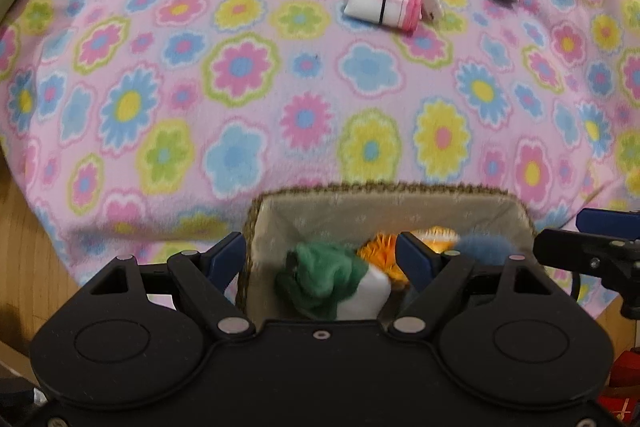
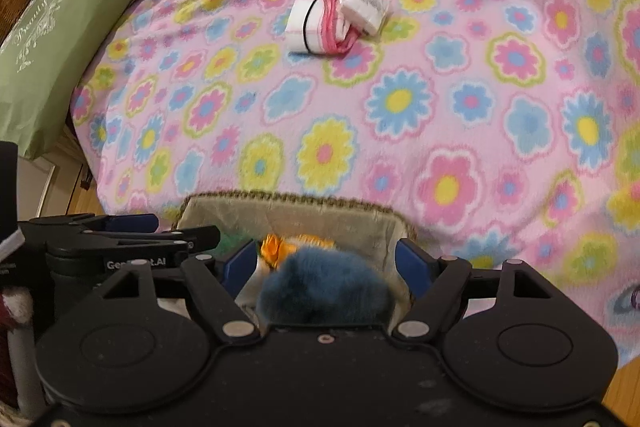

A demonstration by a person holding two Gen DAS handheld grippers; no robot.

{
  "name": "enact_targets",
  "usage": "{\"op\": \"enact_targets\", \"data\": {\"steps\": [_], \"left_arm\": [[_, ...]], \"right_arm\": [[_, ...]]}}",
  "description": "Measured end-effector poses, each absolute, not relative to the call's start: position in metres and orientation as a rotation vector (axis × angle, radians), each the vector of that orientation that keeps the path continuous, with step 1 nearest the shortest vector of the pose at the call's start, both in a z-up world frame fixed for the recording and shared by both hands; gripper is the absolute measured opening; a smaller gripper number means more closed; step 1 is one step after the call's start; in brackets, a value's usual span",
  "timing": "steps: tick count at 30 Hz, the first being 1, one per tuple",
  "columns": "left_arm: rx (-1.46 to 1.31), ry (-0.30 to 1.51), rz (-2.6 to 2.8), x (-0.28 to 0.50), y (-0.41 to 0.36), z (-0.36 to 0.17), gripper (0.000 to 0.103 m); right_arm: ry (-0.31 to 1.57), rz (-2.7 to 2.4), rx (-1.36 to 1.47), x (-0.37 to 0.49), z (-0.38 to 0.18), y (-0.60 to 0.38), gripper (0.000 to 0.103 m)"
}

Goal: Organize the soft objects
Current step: 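Lower both held plushes into the basket and open both tools, then move both open tools to the folded towel and the white packet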

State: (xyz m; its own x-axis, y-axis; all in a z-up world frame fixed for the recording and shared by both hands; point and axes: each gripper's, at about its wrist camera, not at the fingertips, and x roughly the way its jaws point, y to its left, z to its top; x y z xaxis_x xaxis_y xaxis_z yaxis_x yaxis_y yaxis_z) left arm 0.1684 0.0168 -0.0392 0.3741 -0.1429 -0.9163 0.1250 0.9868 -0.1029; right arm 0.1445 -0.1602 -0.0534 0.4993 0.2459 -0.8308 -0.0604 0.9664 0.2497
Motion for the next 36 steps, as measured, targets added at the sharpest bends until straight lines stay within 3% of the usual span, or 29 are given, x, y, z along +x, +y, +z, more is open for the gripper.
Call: {"op": "enact_targets", "data": {"steps": [19, 26, 36], "left_arm": [[0.020, 0.906, -0.249, 0.277, -0.014, -0.031, 0.084], [0.005, 0.865, -0.328, 0.313, -0.042, -0.040, 0.089], [0.029, 0.857, -0.321, 0.335, -0.069, -0.056, 0.089]], "right_arm": [[0.896, 0.089, 0.153, 0.240, -0.051, -0.181, 0.079], [0.907, 0.071, 0.189, 0.253, -0.058, -0.189, 0.081], [0.895, -0.010, 0.232, 0.282, -0.083, -0.204, 0.081]]}}
